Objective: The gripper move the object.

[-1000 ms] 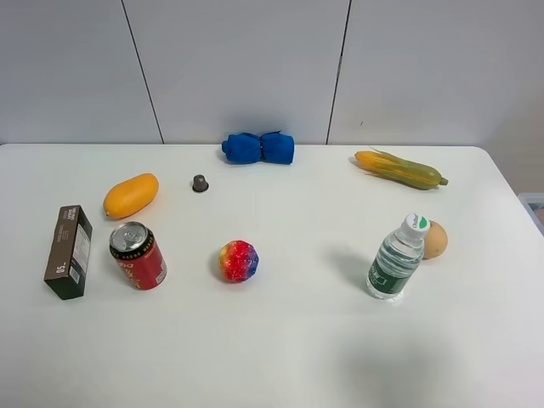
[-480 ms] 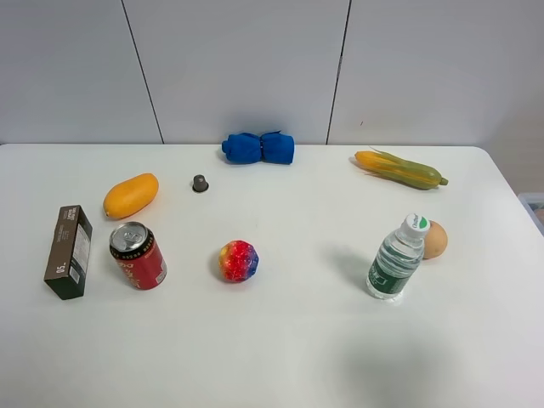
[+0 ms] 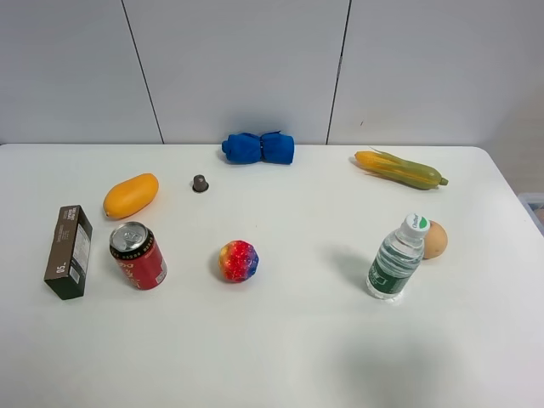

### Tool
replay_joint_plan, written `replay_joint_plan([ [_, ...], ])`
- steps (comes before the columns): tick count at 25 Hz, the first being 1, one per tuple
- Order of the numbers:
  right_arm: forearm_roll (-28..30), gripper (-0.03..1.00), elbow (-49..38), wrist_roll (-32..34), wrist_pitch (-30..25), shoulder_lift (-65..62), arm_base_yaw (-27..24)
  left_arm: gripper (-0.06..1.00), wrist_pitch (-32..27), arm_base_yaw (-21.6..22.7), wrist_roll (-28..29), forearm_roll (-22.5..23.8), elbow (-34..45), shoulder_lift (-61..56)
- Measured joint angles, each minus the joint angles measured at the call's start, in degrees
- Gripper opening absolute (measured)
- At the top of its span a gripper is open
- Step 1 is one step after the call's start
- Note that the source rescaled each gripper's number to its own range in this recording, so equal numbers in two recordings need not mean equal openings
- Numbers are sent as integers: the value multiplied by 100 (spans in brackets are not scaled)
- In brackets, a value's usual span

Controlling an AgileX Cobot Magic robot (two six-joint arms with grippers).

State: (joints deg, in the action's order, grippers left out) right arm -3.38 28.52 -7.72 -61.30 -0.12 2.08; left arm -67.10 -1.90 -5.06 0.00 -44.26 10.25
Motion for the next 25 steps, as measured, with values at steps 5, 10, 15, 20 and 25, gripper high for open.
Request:
replay_joint_plan([
  [5,0,100,0,0,0,0,0,87,314,0,11,-44,605,-689],
  [10,0,100,0,0,0,0,0,87,546,0,11,-49,1020,-1048],
  [15,0,100,0,0,0,0,0,87,737,0,11,-120,1215,-1053],
  [20,0,100,0,0,0,0,0,87,759,0,11,-169,1404,-1053],
  [25,0,100,0,0,0,0,0,87,699,0,12,-174,1501,-1060],
])
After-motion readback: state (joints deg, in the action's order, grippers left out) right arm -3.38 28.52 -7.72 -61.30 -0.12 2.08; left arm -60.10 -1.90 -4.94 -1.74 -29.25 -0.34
